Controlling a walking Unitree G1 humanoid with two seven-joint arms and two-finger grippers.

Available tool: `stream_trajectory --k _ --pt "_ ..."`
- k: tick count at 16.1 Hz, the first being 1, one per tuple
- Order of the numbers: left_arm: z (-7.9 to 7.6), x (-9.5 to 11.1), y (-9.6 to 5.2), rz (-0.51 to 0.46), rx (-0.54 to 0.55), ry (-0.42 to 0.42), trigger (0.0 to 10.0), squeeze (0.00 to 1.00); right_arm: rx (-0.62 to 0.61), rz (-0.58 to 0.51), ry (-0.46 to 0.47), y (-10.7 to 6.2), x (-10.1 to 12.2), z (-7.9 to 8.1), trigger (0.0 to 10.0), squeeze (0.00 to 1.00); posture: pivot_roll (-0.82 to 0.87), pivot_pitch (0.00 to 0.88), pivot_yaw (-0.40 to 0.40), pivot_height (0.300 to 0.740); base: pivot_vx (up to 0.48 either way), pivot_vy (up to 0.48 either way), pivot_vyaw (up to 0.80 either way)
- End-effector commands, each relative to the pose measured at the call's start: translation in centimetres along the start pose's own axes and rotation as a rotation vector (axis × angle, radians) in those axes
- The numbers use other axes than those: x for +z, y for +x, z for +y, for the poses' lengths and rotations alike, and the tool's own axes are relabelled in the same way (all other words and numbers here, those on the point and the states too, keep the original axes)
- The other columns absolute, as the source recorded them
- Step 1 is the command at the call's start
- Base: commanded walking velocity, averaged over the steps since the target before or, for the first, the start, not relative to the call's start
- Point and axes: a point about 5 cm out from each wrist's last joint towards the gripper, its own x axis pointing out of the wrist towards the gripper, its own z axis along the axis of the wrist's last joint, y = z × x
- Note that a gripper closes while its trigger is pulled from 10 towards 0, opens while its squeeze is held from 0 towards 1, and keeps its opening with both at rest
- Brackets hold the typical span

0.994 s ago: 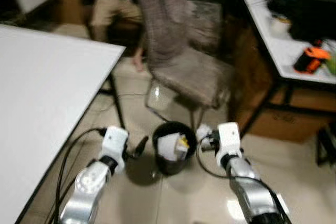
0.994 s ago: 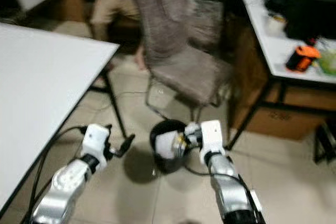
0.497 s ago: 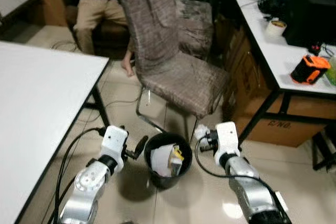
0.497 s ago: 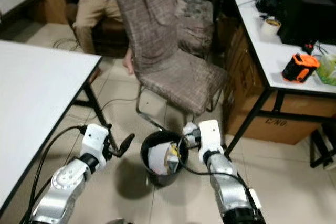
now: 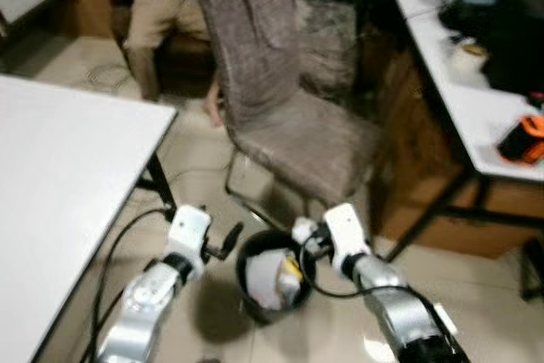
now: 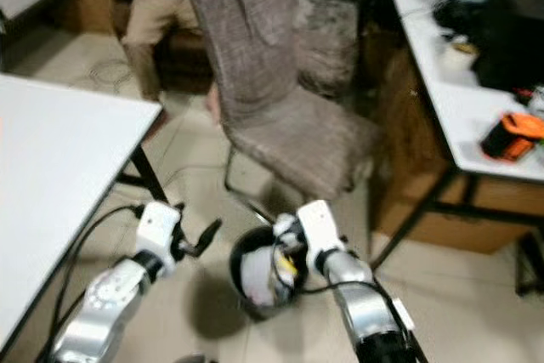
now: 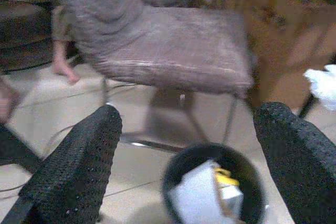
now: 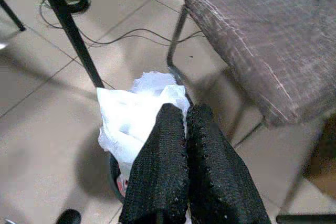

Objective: Picking trash to rubbish bin

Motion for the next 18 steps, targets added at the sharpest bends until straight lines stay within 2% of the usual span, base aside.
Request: stream_trajectory --k 1,3,5,8,11,15,16,18 --pt "-0.7 0.3 0.0 -0.01 -0.026 0.004 10.0 0.0 -0.022 0.049 -0.002 -0.3 -1.0 -0.9 10.0 0.0 -0.04 0.131 -0.045 0.74 0.39 0.0 0.0" --pt "-0.7 0.2 -0.6 -0.004 -0.033 0.0 10.0 0.0 0.009 0.068 -0.032 -0.1 -1.3 -0.6 10.0 0.0 -0.03 0.163 -0.041 0.74 0.373 0.0 0.0" --pt "-0.7 -0.1 -1.1 0.011 -0.062 0.007 10.0 0.0 0.018 0.077 -0.042 0.4 -1.6 -0.4 10.0 0.0 -0.02 0.187 -0.036 0.74 0.0 0.0 0.0" --pt "-1.2 -0.1 -2.3 0.033 -0.187 0.044 10.0 0.0 0.031 0.098 -0.049 1.3 -1.7 -0.4 10.0 0.0 0.0 0.223 -0.028 0.74 0.0 0.0 0.0" --pt "-1.6 0.0 -3.5 0.068 -0.283 0.068 10.0 0.0 0.015 0.084 -0.045 2.1 -1.0 -0.8 10.0 0.0 0.02 0.242 -0.023 0.74 0.0 0.0 0.0" --pt "-1.6 0.4 -4.3 0.081 -0.323 0.074 10.0 0.0 -0.007 0.069 -0.016 2.9 0.2 -1.5 10.0 0.0 0.03 0.25 -0.02 0.74 0.0 0.0 0.0" --pt "-1.6 0.4 -4.4 0.085 -0.325 0.076 10.0 0.0 -0.003 0.058 0.004 3.0 0.5 -1.5 10.0 1.0 0.03 0.25 -0.021 0.74 0.0 0.0 0.0" --pt "-1.6 0.6 -4.4 0.088 -0.325 0.08 10.0 0.0 -0.028 0.031 -0.013 3.3 1.4 -1.9 10.0 1.0 0.03 0.247 -0.023 0.74 0.0 0.0 0.0"
